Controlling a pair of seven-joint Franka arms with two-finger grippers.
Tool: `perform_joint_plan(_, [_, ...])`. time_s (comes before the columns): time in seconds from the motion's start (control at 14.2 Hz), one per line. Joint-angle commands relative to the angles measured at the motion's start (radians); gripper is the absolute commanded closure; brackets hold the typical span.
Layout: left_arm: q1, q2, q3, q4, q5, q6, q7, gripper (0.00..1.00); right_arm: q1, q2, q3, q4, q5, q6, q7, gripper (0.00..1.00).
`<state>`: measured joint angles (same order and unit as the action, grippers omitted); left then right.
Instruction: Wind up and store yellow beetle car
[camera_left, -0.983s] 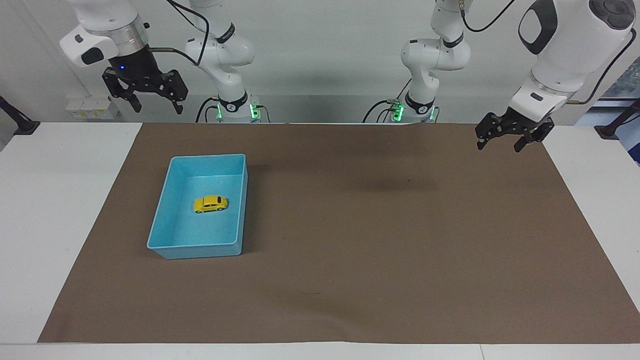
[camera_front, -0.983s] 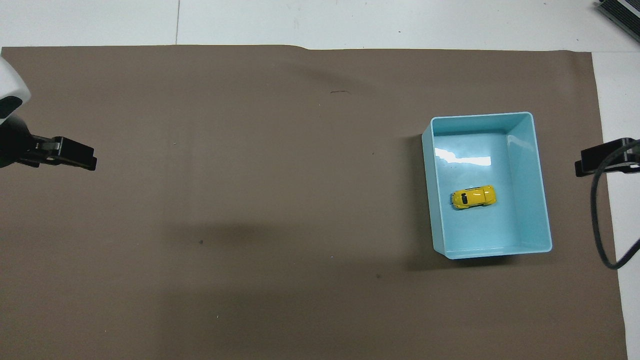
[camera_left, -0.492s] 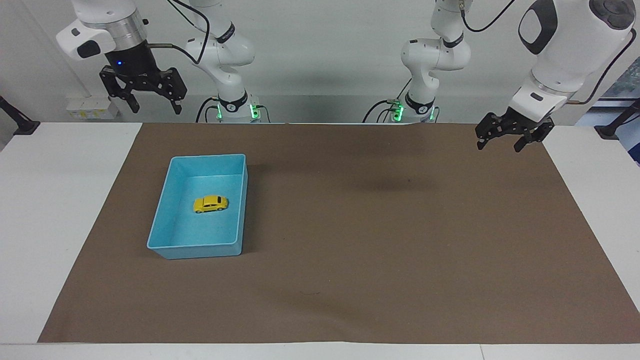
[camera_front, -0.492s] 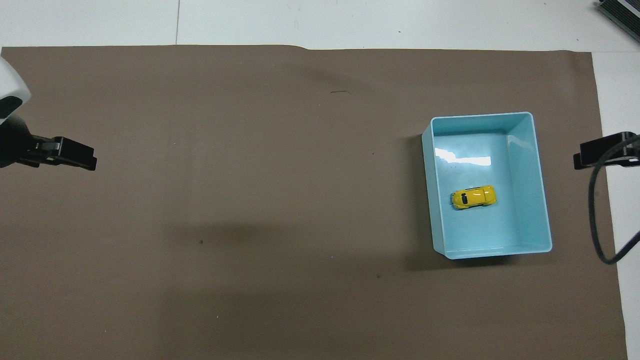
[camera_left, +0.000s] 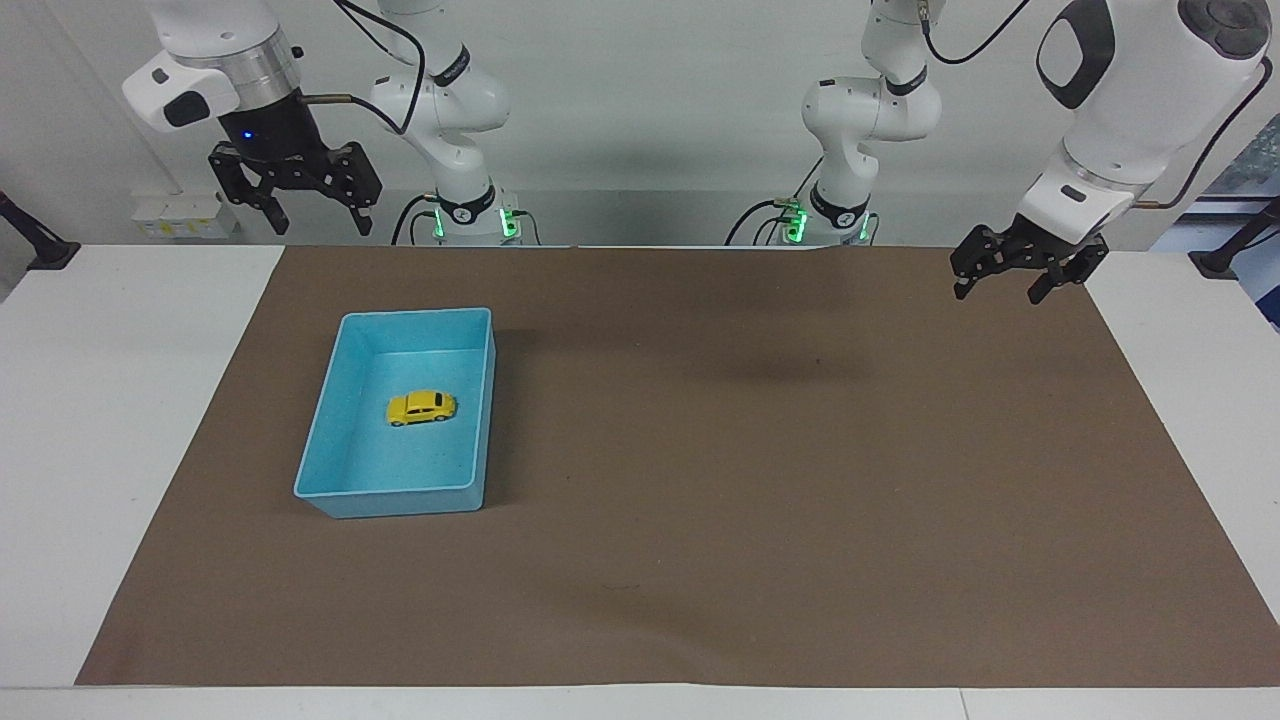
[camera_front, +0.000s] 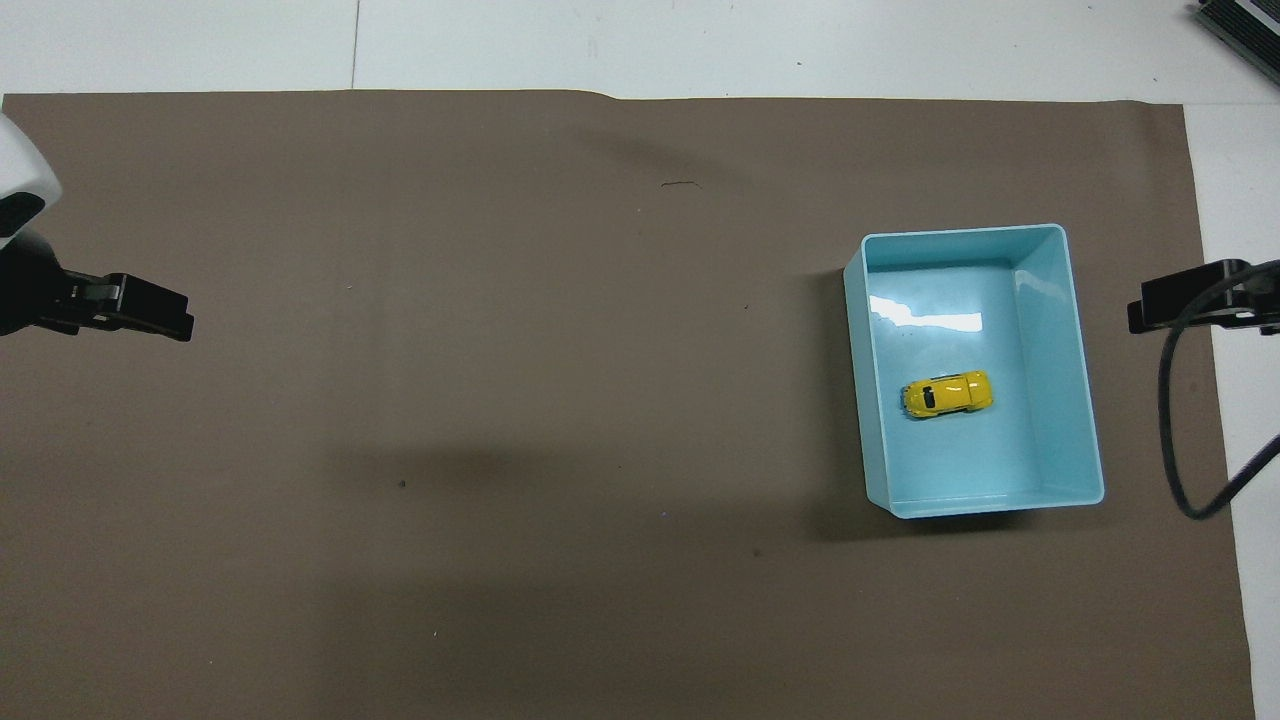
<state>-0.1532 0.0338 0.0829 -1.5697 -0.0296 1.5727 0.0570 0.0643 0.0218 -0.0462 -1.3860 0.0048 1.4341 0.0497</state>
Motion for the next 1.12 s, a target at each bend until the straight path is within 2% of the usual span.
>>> perform_joint_plan(0.0, [0.010, 0.009, -0.009, 0.022, 0.019, -0.023, -0.009, 0.00, -0.003, -0.031, 0.000, -0.044, 0.018, 0.023, 0.021, 0.00])
perform_joint_plan(1.05, [0.009, 0.009, -0.009, 0.022, 0.020, -0.023, -0.011, 0.00, -0.012, -0.033, -0.006, -0.044, 0.018, 0.006, 0.018, 0.00])
